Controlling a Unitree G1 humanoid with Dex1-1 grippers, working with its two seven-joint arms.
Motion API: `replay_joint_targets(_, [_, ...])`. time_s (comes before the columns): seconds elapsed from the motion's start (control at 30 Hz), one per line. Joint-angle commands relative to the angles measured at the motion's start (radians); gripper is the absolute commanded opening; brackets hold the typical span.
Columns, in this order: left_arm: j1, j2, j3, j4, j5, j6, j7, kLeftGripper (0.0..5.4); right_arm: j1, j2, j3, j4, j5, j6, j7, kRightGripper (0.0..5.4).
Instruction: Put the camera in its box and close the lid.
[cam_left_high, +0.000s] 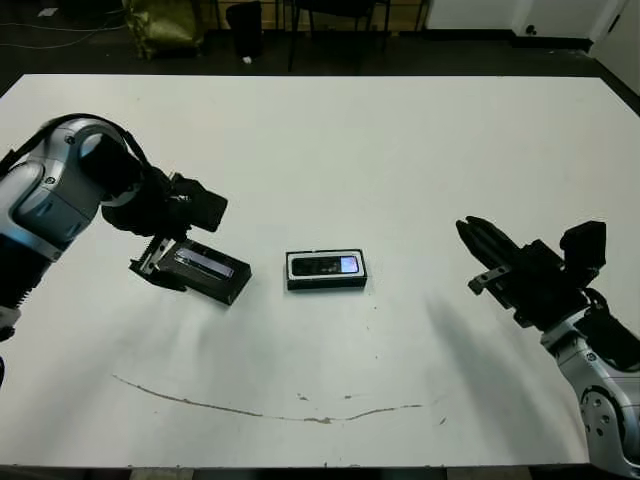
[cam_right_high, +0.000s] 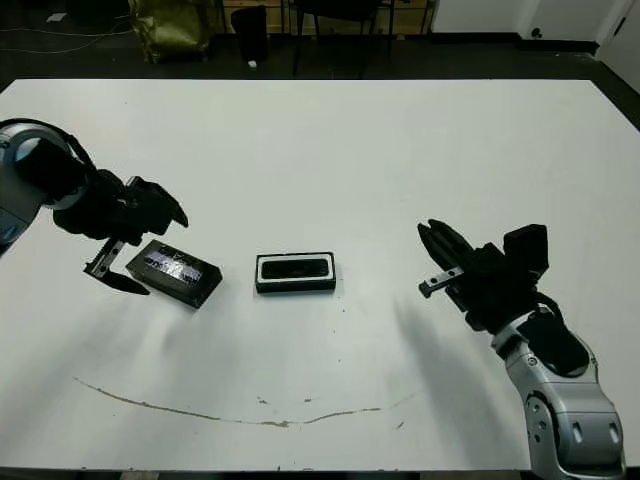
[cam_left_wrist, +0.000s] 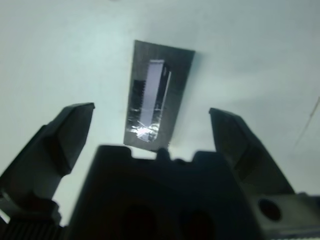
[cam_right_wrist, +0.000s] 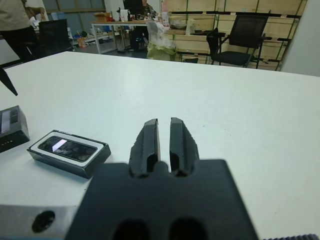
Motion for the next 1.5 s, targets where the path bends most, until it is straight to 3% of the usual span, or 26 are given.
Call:
replay_joint_targets(0.03, [-0.021, -0.011, -0.017, 0.048, 0.032, -0.037, -0.016, 5.39, 0.016, -0.009, 0.014, 0.016, -0.016, 0.000, -0.011, 0.00])
replay_joint_targets(0.2, [-0.038, -0.027, -0.018, 0.110, 0.052, -0.070, -0.008, 5.39, 0.020, -0.007, 0.027, 0.033, -0.025, -0.028, -0.005, 0.00])
replay_joint_targets(0.83, [-0.045, -0.054, -0.034, 0.308, 0.179, -0.186, 0.065, 5.39, 0.035, -0.007, 0.032, 0.019, -0.014, -0.013, -0.022, 0.00])
replay_joint_targets(1.5, [-0.065, -0.129, -0.048, 0.494, 0.239, -0.324, 0.190, 5.39, 0.045, 0.000, 0.025, 0.034, 0.015, -0.026, -0.013, 0.00])
